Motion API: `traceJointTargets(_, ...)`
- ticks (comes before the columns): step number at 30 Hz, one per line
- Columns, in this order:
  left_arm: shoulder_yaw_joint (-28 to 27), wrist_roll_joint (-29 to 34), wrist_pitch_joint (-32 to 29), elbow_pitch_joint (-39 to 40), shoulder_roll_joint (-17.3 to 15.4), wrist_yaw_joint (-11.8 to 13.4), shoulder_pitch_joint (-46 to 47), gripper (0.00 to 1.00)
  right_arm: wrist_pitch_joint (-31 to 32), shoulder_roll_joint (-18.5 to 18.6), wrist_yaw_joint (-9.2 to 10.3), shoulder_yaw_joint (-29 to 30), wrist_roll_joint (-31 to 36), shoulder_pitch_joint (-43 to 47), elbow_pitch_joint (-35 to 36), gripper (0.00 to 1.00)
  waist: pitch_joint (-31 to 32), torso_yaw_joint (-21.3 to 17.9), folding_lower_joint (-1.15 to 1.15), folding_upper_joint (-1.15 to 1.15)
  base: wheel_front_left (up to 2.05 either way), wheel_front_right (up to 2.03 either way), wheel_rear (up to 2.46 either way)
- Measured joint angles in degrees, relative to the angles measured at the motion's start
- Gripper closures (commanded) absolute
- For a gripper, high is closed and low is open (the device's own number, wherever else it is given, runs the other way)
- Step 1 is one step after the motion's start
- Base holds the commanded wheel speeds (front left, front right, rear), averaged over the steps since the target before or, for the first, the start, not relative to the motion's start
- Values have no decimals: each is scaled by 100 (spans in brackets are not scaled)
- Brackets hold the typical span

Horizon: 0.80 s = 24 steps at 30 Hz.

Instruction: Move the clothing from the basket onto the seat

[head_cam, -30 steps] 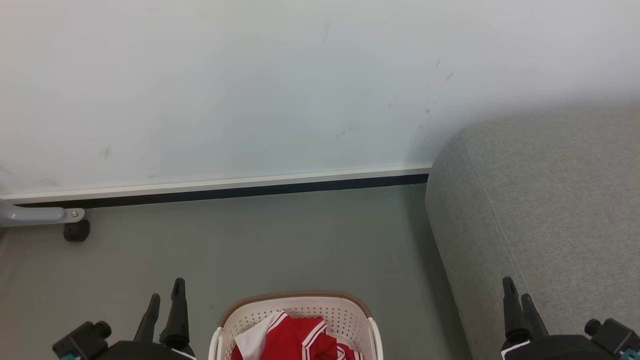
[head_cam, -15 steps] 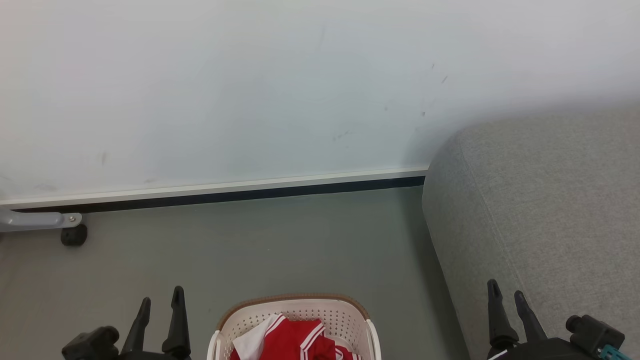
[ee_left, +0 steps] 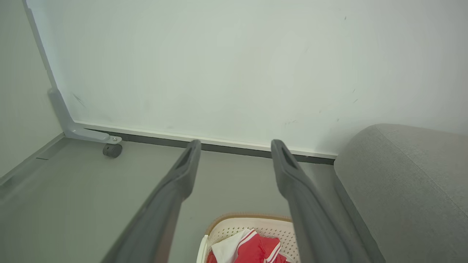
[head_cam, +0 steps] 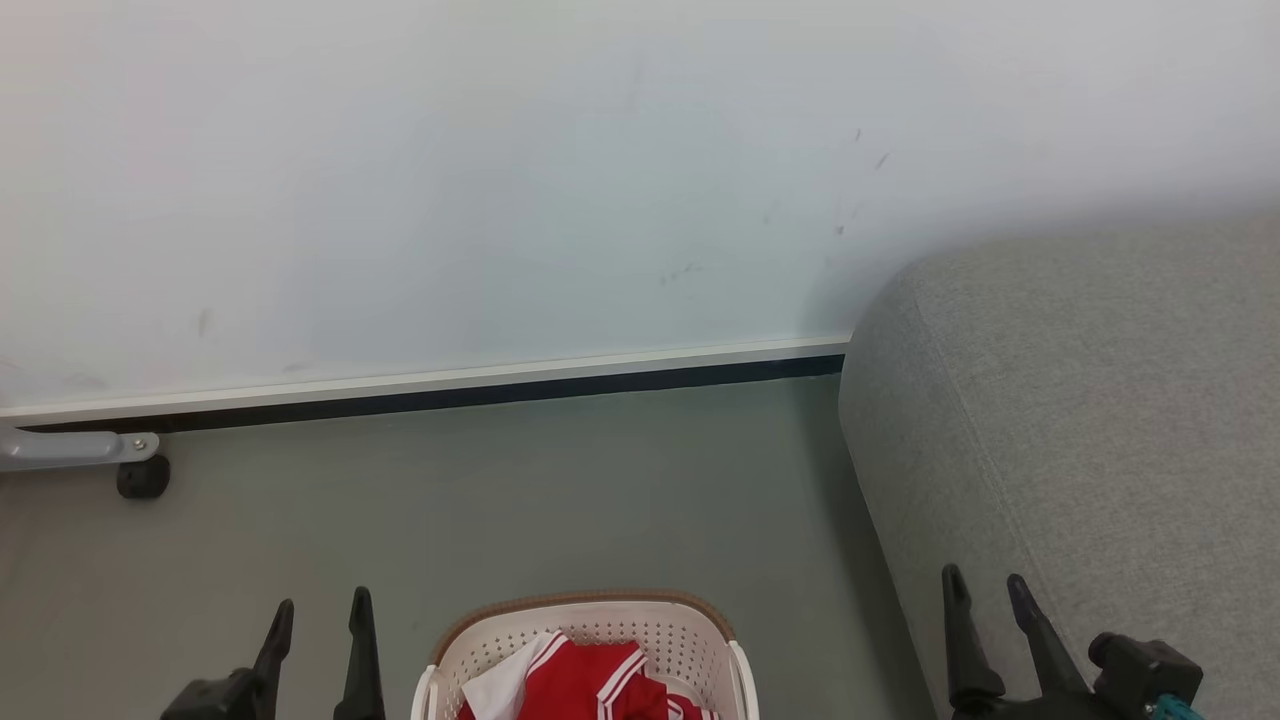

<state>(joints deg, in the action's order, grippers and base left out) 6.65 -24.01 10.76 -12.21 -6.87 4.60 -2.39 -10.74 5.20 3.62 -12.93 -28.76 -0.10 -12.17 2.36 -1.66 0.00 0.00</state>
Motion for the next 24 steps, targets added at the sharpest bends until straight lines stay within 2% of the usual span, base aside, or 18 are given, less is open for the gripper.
traceJointTargets(19, 0, 1336, 371, 48, -32, 253, -191, 0, -354, 83, 193, -385, 1326, 85, 51, 0, 16, -51, 0, 0, 0, 0, 0)
traceJointTargets(24, -13, 1352, 371, 45, -32, 253, -244, 0, -354, 93, 193, -382, 1368, 85, 49, 0, 4, -57, 0, 0, 0, 0, 0)
